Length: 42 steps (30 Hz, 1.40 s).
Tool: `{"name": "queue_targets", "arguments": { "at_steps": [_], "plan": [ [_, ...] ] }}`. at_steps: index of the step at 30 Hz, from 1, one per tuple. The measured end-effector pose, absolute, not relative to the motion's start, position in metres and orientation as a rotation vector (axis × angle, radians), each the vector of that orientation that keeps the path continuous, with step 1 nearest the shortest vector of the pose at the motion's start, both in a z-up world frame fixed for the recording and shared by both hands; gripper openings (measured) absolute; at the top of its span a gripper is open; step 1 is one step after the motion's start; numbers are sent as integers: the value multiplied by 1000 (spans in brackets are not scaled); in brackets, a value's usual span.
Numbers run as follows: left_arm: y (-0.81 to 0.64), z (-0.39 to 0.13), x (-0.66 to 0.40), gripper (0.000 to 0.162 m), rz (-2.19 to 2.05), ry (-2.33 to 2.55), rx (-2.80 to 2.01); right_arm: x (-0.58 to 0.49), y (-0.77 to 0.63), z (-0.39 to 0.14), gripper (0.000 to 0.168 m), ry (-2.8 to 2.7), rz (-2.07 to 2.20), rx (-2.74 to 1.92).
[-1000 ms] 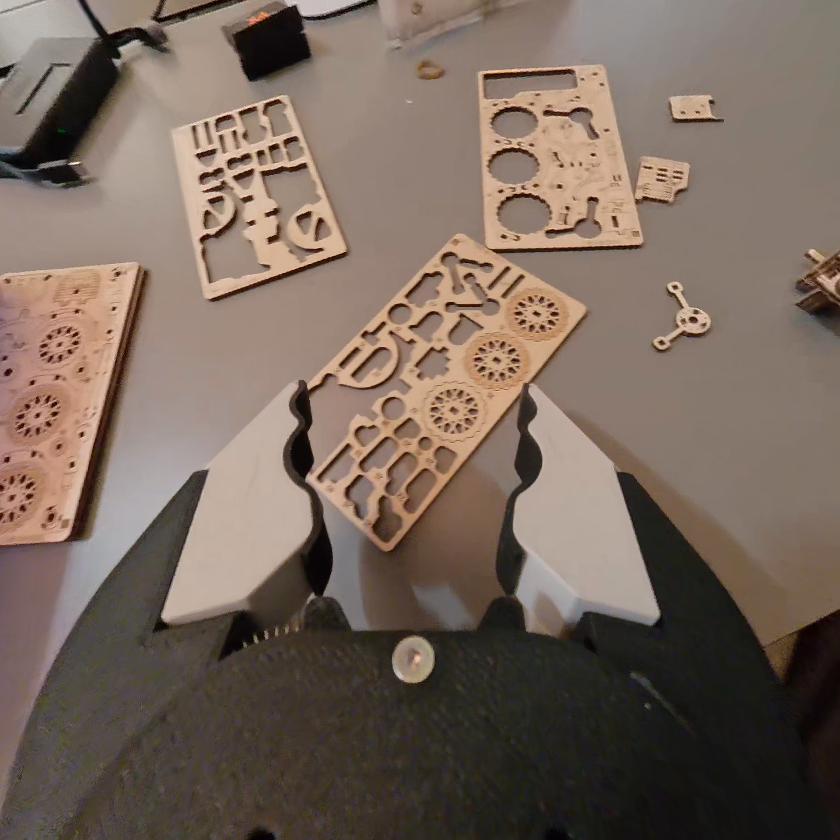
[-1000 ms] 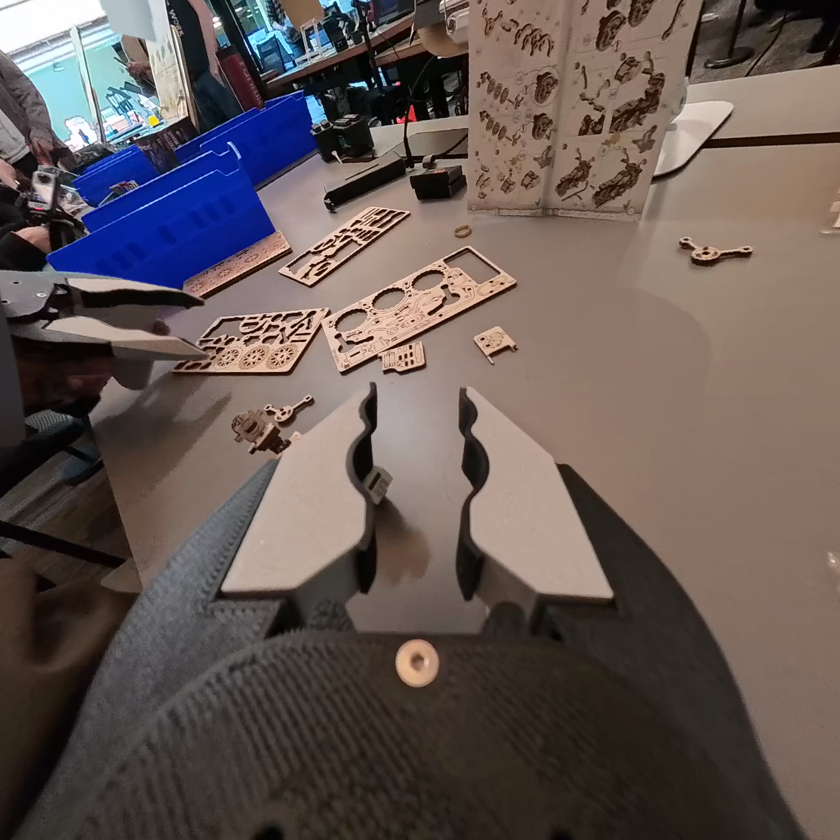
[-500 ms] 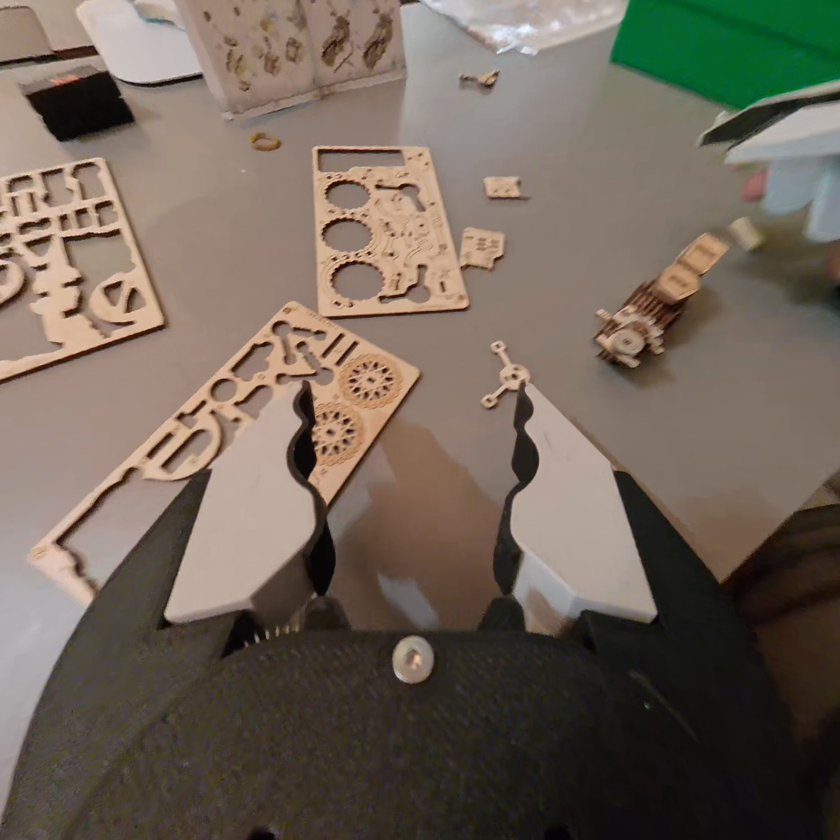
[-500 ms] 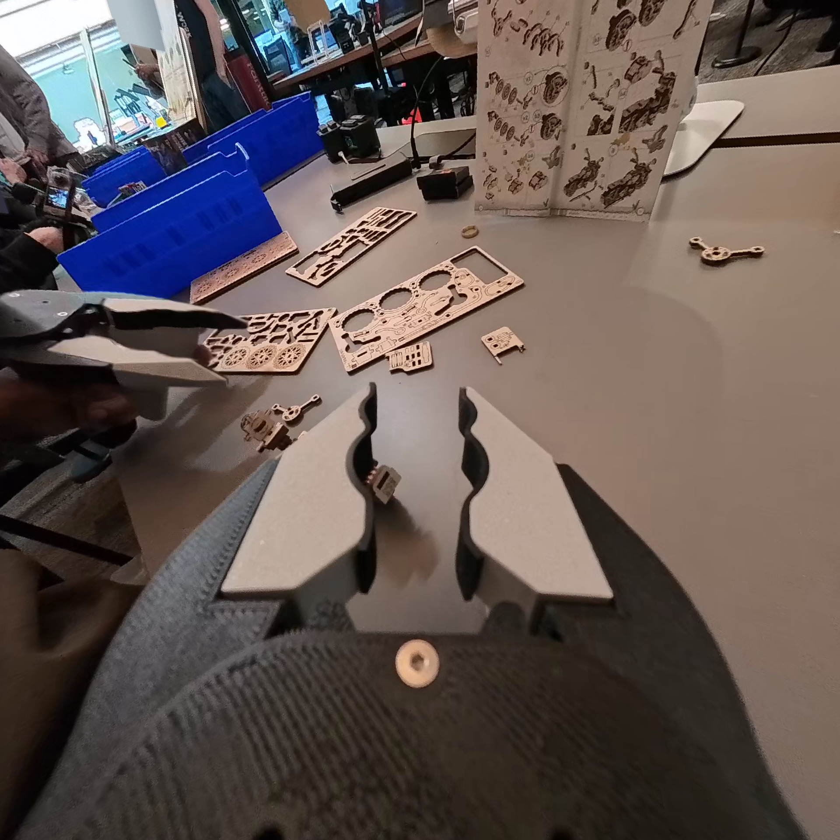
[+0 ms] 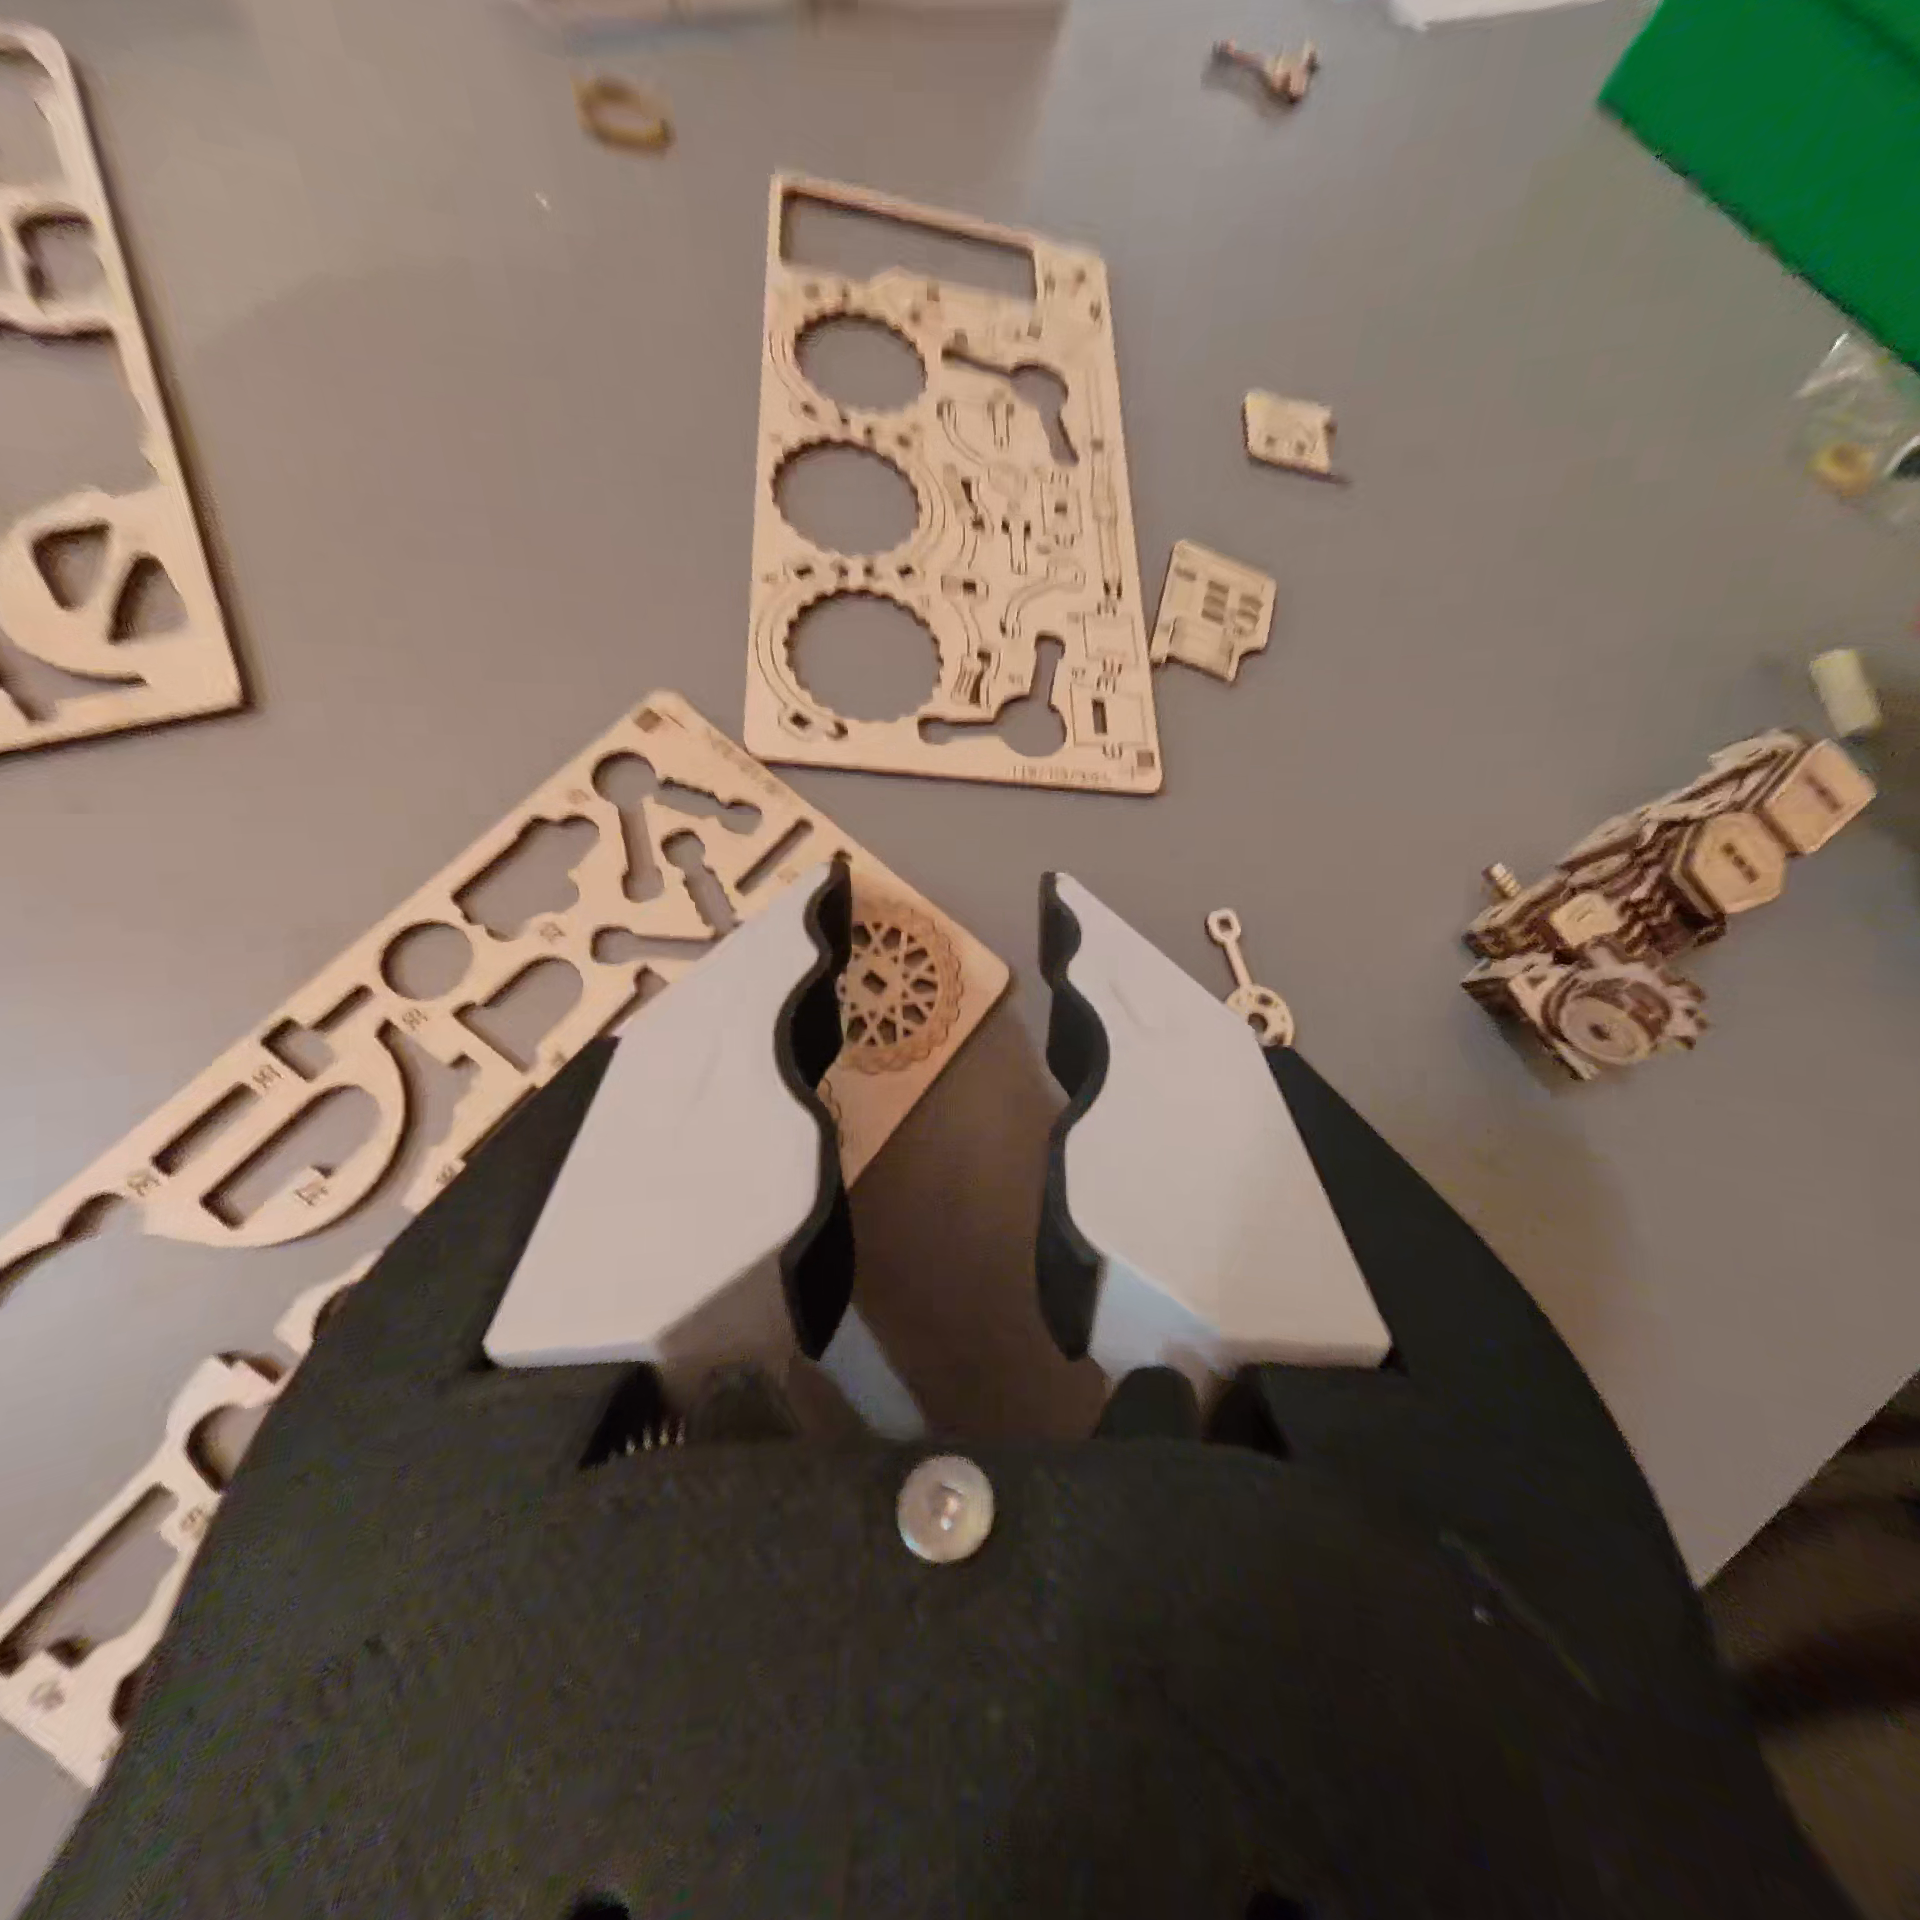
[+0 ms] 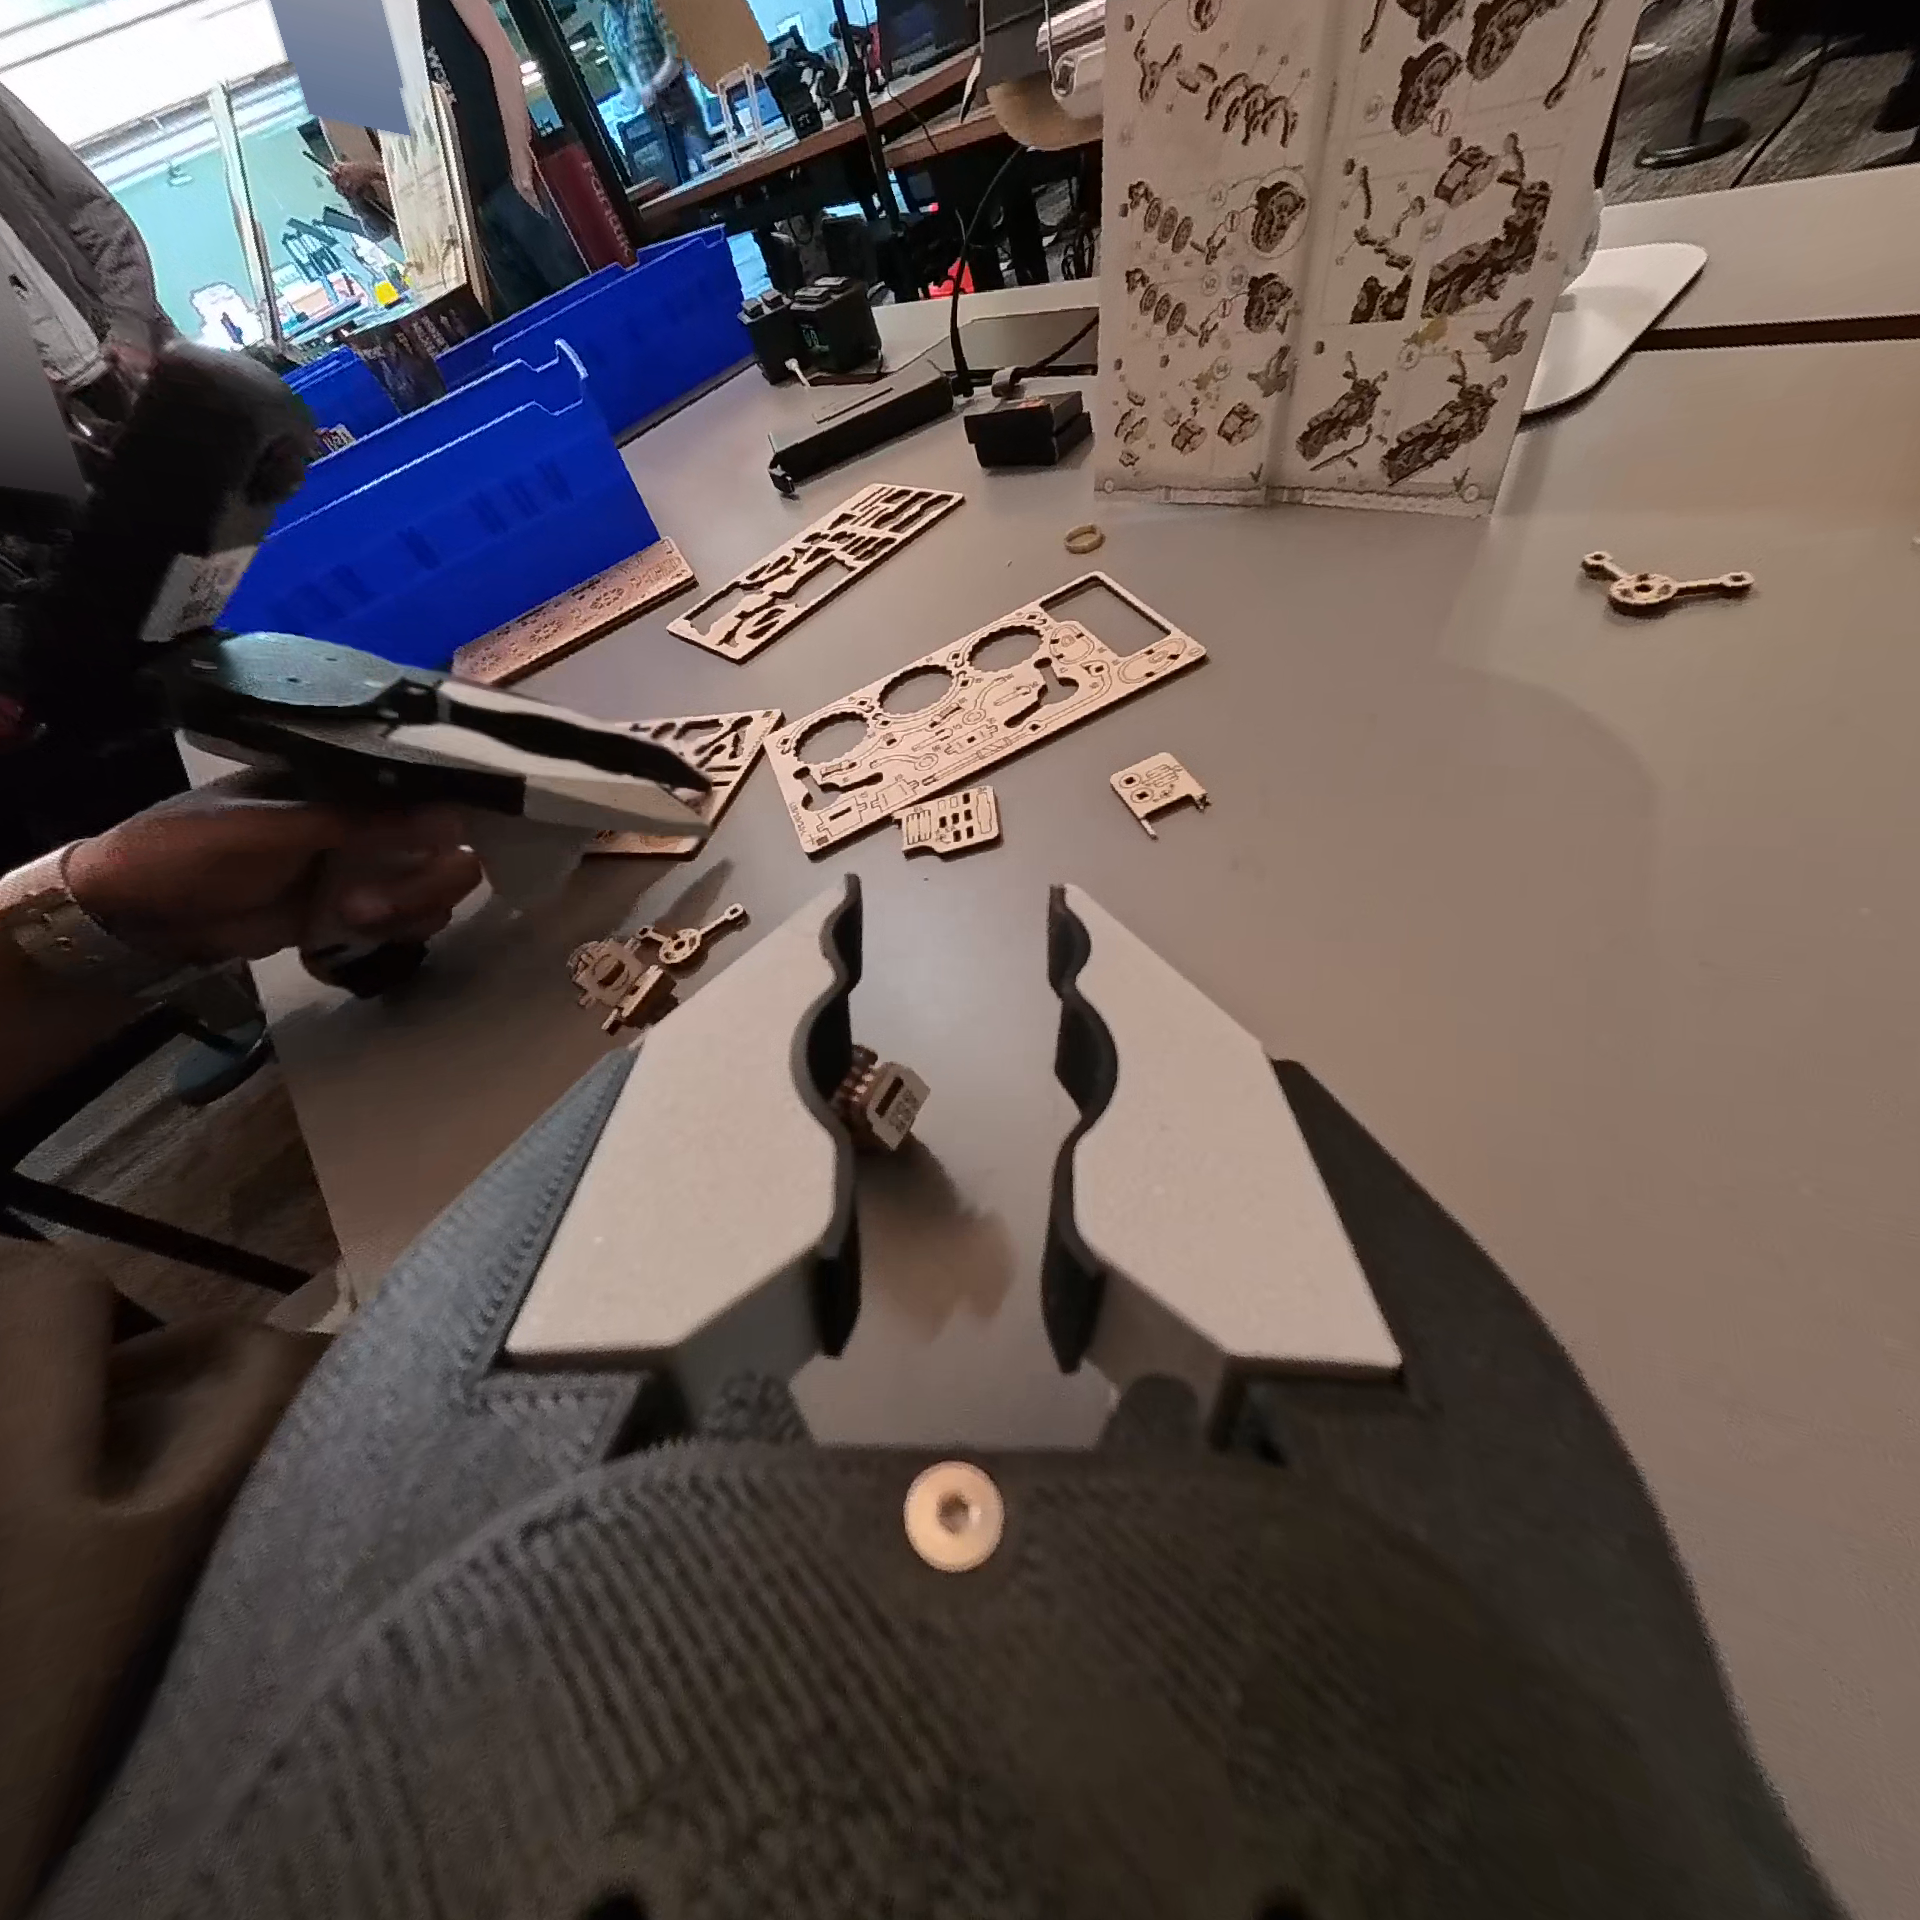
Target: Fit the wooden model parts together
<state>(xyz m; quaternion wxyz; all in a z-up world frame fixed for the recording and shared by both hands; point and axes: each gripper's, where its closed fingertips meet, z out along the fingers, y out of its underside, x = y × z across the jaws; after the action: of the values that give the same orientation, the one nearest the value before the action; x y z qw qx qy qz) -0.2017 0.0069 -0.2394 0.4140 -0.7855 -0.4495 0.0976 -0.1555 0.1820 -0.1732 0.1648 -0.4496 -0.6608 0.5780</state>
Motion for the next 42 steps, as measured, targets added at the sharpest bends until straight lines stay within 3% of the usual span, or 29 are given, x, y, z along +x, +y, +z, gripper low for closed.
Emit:
{"name": "queue_targets", "arguments": {
  "at_steps": [10, 18, 28, 31, 42],
  "plan": [
    [-29, -244, -159, 15, 99, -1152, -2176, -157, 184, -171, 35, -1875, 1665, -1285],
    [-95, -232, -130, 27, 122, -1269, -2272, -160, 178, -173, 35, -1898, 1655, -1267],
    [-107, -184, -198, 43, 529, -1192, -1598, -164, 181, -174, 35, -1889, 1635, -1271],
    [-119, -196, -197, 49, 506, -1218, -1612, -164, 178, -178, 35, -1910, 1612, -1264],
    [-147, -209, -205, 49, 343, -1368, -1505, -167, 172, -189, 34, -1958, 1541, -1264]
  ]
}}
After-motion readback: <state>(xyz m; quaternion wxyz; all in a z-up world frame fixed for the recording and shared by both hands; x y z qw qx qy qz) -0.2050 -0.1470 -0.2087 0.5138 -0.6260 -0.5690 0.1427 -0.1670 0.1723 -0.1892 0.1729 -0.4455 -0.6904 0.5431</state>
